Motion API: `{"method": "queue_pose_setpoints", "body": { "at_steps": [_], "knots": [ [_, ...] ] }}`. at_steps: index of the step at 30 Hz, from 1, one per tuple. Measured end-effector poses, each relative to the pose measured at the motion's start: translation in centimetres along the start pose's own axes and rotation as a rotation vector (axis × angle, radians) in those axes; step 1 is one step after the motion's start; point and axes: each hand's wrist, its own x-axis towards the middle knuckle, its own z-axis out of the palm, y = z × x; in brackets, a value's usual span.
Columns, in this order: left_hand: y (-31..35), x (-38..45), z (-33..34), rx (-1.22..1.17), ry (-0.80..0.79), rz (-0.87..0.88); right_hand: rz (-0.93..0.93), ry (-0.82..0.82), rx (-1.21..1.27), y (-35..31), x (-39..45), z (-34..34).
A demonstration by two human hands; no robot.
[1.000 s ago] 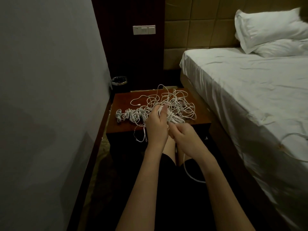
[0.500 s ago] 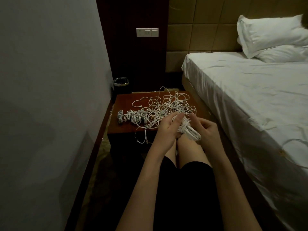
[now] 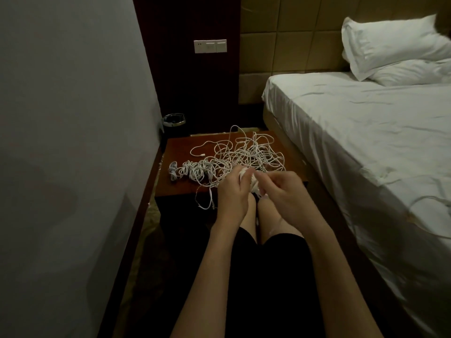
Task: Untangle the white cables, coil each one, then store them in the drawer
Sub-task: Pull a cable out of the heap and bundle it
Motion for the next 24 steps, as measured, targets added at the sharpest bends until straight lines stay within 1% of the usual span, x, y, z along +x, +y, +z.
{"method": "queue_pose_setpoints", "body": {
  "at_steps": [2, 4, 6, 8, 10, 11, 14, 16, 18, 19, 21, 23, 24],
  "knots": [
    [0.0, -0.1, -0.2, -0.028, -0.095, 0.001, 0.013, 0.135, 0.033, 0.4, 0.0, -0.9],
    [0.7, -0.2, -0.5, -0.159, -0.199, -0.036, 0.058, 0.25, 0.109, 1.4, 0.1, -1.4],
    [1.8, -0.4, -0.6, -0.32, -0.284, -0.091, 0.103, 0.292, 0.199, 2.2, 0.0, -1.3],
    [2.6, -0.6, -0.4, -0.483, -0.274, -0.184, 0.119, 0.27, 0.257, 2.6, 0.0, -0.4],
    [2.9, -0.6, -0.1, -0.618, -0.173, -0.276, 0.132, 0.237, 0.277, 3.0, 0.2, 0.8],
    [2.8, -0.5, 0.0, -0.633, -0.117, -0.288, 0.139, 0.219, 0.252, 3.2, 0.3, 1.3],
    [2.3, 0.0, 0.0, -0.564, 0.052, -0.229, 0.158, 0.093, 0.099, 3.4, 0.5, 2.5],
    [1.8, 0.4, -0.2, -0.428, 0.151, -0.172, 0.167, -0.02, -0.01, 2.5, 0.3, 3.0],
    [1.1, 0.5, -0.6, -0.262, 0.194, -0.097, 0.132, -0.106, -0.074, 1.1, 0.2, 3.0],
    [0.8, 0.5, -0.7, -0.201, 0.193, -0.082, 0.093, -0.123, -0.093, 0.5, 0.2, 2.9],
    [0.0, 0.3, -1.0, -0.118, 0.143, -0.082, 0.003, -0.104, -0.115, -0.4, 0.1, 2.2],
    [-0.3, 0.0, -1.3, -0.09, 0.054, -0.056, -0.057, -0.027, -0.099, -0.5, 0.2, 1.2],
    [-0.3, -0.1, -1.4, -0.11, 0.001, -0.04, -0.056, 0.03, -0.063, -0.3, 0.2, 0.7]
  ]
}}
